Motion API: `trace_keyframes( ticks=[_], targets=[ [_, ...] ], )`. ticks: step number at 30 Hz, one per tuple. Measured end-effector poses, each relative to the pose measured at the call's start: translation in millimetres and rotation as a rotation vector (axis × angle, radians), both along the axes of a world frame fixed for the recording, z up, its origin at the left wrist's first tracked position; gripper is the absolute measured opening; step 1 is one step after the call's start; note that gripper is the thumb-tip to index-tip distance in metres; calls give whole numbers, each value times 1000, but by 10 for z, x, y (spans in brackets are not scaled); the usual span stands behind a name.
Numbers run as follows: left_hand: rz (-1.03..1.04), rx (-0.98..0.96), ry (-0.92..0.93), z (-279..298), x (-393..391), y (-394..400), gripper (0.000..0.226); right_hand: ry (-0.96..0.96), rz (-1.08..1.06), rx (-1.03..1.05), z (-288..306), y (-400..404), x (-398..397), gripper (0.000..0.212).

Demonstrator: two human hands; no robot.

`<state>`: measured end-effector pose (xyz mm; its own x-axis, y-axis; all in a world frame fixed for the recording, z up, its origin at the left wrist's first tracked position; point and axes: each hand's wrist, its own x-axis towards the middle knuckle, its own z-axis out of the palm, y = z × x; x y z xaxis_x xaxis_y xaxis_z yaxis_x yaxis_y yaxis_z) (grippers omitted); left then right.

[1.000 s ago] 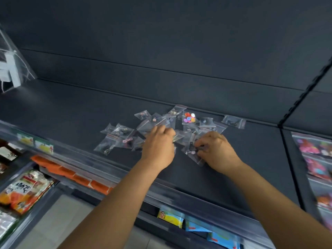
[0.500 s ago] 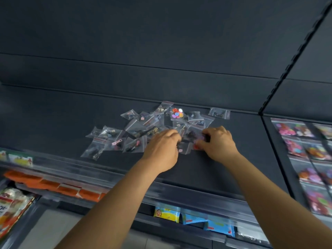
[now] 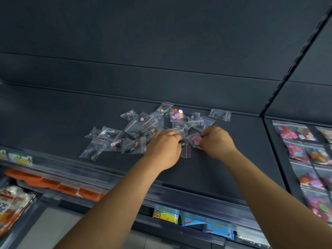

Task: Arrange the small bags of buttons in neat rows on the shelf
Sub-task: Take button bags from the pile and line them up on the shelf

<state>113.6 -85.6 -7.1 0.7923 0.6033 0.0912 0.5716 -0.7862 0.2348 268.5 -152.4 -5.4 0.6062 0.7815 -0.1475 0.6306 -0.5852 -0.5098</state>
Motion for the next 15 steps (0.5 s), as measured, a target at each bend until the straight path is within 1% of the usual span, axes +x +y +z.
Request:
trace_keyframes(
  ticks=[2,5,7,8,9,11,15],
  targets=[
    [32,-40,-48,23,28,-2,33,120,-24,182,50,-31,10,6],
    [118,-192,-209,80,103,-2,43,316,-45,431,168,-27,1,16],
    [208,-344,-347,115,180,6,47,420,-25,506,200,37,-16,18],
    [251,-408,-407,134,215,10,46,455,-16,516,190,74,-24,16],
    [294,-455,-460,151,248,26,41,473,0,516,177,122,-29,13],
    [367,-512,-548,188,292,79,27,446,45,481,148,232,-32,11],
    [472,-663,-665,191,315,201,22,298,150,407,119,447,-23,7]
  ],
)
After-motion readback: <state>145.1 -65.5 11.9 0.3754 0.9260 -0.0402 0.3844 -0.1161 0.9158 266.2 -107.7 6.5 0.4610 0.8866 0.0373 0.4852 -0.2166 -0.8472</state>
